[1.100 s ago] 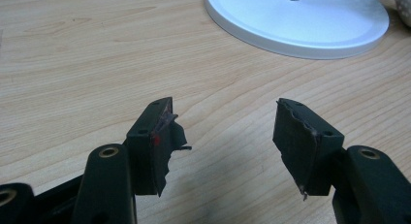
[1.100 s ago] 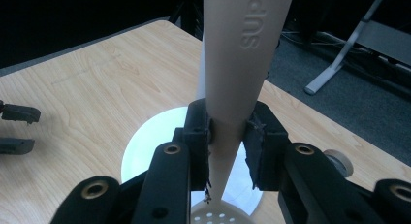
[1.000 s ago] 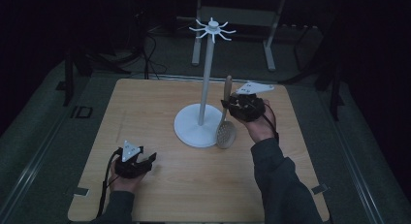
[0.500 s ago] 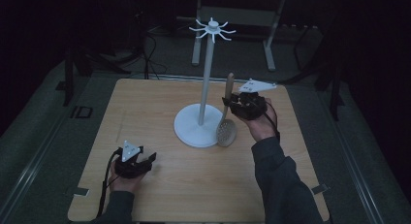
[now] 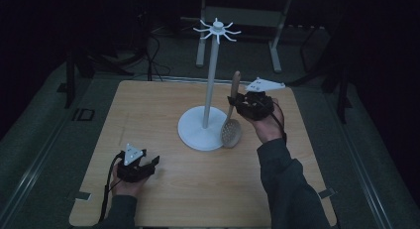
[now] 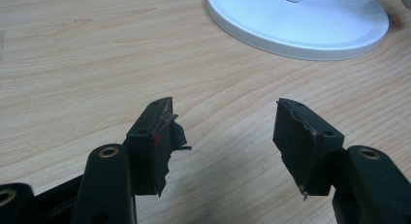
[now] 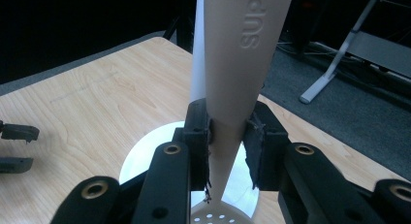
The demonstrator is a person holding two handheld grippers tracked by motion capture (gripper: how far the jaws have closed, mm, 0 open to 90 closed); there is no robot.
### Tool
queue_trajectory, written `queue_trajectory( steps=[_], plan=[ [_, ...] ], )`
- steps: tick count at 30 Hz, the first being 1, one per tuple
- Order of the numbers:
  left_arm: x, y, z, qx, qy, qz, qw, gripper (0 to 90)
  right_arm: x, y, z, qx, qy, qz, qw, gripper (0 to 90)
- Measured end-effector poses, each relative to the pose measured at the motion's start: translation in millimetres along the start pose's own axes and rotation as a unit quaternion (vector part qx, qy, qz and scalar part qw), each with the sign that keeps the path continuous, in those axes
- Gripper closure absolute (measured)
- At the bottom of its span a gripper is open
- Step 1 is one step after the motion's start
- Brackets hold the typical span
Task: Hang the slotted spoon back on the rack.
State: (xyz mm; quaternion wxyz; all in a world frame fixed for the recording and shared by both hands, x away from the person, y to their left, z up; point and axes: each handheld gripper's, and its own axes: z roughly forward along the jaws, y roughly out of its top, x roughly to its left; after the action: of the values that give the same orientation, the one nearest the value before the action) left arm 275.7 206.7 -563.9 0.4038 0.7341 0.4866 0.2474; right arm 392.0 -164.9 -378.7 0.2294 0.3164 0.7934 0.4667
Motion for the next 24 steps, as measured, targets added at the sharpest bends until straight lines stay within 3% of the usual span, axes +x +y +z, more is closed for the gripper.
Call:
queue_trajectory(
  steps=[24],
  plan=[
    [0.1,0.1,-0.3,-0.001,0.000,-0.001,1.0000,40.4,-4.1,13.8,-7.5,-0.022,-0.005,0.013,0.9996,72.8]
  ],
)
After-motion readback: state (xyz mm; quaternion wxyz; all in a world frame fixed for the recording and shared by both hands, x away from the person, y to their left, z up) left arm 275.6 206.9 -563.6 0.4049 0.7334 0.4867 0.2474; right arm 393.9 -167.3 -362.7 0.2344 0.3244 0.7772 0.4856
